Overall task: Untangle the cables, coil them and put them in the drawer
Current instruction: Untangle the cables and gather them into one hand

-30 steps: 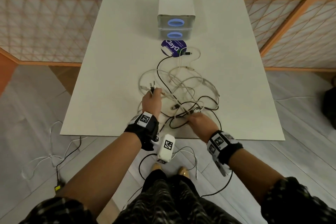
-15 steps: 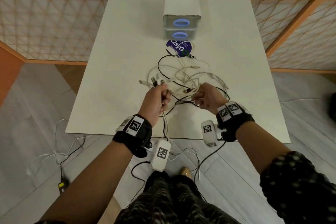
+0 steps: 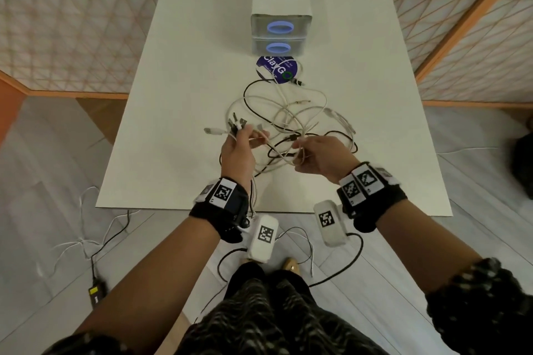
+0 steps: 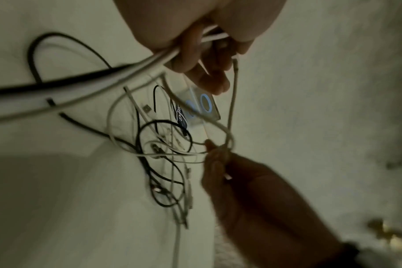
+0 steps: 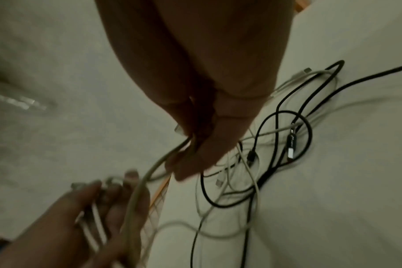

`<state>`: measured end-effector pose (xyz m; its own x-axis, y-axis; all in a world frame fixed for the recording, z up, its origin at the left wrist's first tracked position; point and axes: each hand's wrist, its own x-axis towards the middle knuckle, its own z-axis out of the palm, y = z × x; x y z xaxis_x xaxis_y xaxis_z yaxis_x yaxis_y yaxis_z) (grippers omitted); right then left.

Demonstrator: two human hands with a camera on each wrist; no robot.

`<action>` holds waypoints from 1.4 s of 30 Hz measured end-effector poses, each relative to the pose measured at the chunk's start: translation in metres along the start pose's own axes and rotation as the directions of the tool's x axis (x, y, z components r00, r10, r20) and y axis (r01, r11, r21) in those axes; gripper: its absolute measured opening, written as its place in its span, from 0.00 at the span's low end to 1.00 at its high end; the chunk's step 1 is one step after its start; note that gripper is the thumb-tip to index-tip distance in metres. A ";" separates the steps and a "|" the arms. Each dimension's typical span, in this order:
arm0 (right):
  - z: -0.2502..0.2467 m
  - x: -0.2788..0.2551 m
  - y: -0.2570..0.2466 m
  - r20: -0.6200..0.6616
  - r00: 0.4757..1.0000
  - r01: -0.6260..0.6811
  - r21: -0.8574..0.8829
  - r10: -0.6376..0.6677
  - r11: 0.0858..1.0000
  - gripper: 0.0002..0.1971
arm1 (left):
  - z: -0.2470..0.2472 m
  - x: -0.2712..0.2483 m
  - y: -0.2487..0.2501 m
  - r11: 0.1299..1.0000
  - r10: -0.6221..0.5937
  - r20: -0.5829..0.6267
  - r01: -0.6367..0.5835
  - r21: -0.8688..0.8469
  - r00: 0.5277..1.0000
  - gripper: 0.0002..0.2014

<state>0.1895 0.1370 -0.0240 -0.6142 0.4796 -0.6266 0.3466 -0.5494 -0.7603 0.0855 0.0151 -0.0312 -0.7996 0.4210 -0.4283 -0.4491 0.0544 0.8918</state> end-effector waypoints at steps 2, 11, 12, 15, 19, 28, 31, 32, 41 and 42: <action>0.003 -0.001 0.003 -0.086 0.996 -0.027 0.068 0.033 0.997 0.07 | 0.004 -0.004 0.001 0.988 -0.083 0.035 0.086 -0.127 0.996 0.18; 0.012 -0.024 0.007 0.281 0.928 -0.180 -0.231 0.243 0.956 0.16 | 0.007 -0.013 -0.010 0.985 -0.046 0.281 0.091 -0.149 0.959 0.20; 0.014 -0.024 0.007 0.314 0.920 -0.160 -0.245 0.234 0.956 0.10 | 0.006 -0.014 -0.010 0.990 -0.041 0.299 0.079 -0.118 0.953 0.20; 0.007 -0.020 0.009 0.267 0.938 -0.156 -0.247 0.222 0.956 0.04 | -0.001 -0.015 -0.002 0.997 -0.025 0.340 0.049 -0.063 0.940 0.18; -0.028 -0.008 -0.005 -0.012 1.000 -0.025 -0.316 0.022 0.948 0.04 | -0.031 -0.002 0.015 0.990 -0.104 0.352 0.131 -0.054 0.930 0.15; -0.046 0.014 -0.018 -0.225 0.974 -0.117 -0.436 0.018 0.892 0.18 | -0.057 -0.006 0.006 0.979 -0.202 0.325 0.201 0.037 0.924 0.27; -0.016 -0.002 0.002 -0.084 0.935 -0.331 -0.560 0.346 0.759 0.38 | -0.038 -0.017 -0.001 0.967 -0.249 0.388 0.250 0.049 0.887 0.27; -0.007 -0.006 0.009 0.001 0.908 -0.351 -0.542 0.418 0.764 0.39 | -0.032 -0.021 -0.004 0.961 -0.270 0.419 0.271 0.060 0.867 0.26; -0.005 0.004 -0.022 -0.111 0.991 -0.060 0.175 0.080 0.983 0.12 | -0.021 -0.035 -0.029 0.781 -0.583 0.458 0.306 0.545 0.671 0.23; -0.006 0.001 -0.025 -0.160 0.987 -0.016 0.059 0.026 0.998 0.14 | -0.018 -0.033 -0.029 0.794 -0.565 0.437 0.317 0.518 0.700 0.23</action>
<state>0.1842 0.1555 -0.0068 -0.4837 0.5688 -0.6652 0.3142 -0.5965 -0.7385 0.1175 -0.0168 -0.0455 -0.1321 0.6594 -0.7401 -0.4037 0.6461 0.6478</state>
